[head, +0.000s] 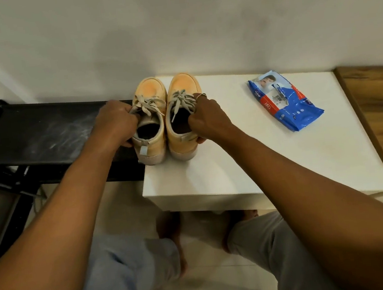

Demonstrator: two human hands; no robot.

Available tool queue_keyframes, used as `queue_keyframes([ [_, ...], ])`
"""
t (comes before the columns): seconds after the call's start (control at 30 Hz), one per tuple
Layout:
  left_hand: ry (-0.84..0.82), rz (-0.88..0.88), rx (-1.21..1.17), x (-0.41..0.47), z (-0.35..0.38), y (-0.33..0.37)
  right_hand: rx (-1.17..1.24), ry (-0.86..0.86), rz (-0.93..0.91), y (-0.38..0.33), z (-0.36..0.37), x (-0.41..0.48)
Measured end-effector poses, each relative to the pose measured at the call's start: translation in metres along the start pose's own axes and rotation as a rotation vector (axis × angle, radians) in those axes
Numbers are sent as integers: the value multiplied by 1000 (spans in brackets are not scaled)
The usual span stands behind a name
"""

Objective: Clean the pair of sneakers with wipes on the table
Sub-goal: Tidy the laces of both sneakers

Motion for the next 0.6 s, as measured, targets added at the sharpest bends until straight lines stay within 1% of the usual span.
queue_keyframes([
  [0.23, 223, -68, 3, 8, -55, -47, 123, 54, -121, -52, 38, 5],
  [0.37, 327, -101, 13, 14, -80, -76, 204, 56, -183, -73, 70, 10],
  [0.47, 381, -158, -6, 20, -91, -97, 184, 77, -214, -82, 92, 15],
  [0.6, 412, -180, -9, 27, -92, -116, 159, 71, -214, -90, 118, 25],
])
Point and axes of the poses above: each hand's wrist, its own x-axis towards the middle knuckle, its own z-axis out of the palm, y = z × x, the point moved 8 cm from there along x, towards the middle knuckle, and after that the axes turned 9 degrees about x, right-handed, at the moved point
